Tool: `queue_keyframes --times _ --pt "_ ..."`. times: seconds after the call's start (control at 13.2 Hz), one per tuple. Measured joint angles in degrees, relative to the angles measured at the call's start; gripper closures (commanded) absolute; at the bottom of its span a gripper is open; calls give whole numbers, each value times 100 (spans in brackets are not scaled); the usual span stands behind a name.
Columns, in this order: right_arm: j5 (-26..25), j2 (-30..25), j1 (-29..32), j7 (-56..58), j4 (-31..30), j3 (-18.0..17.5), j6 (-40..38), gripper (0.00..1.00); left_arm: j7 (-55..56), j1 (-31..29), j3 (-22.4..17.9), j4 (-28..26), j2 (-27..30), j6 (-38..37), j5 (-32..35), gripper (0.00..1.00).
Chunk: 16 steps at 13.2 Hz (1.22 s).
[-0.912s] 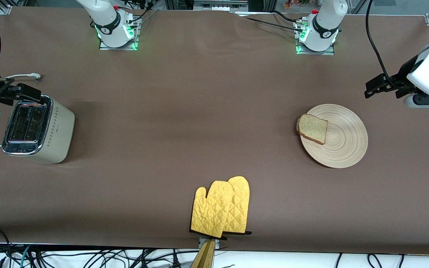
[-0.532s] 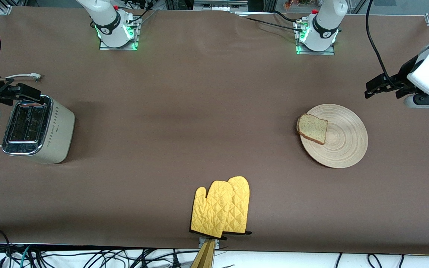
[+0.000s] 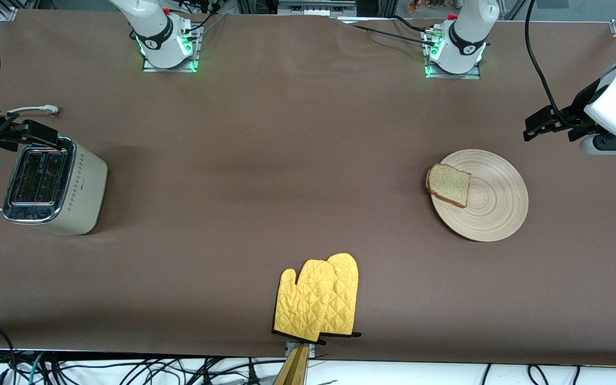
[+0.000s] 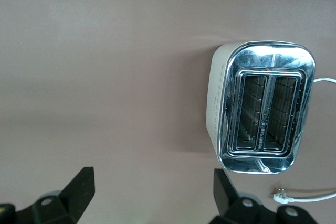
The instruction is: Move plate and put bread in toaster
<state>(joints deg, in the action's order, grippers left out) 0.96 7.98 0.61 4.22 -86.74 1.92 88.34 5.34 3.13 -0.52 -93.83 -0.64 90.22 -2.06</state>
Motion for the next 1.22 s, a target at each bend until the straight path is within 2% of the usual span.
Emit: queue_keyframes --times 1.22 --pt "0 0 1 0 0 0 -1 0 0 1 8 98 0 10 0 0"
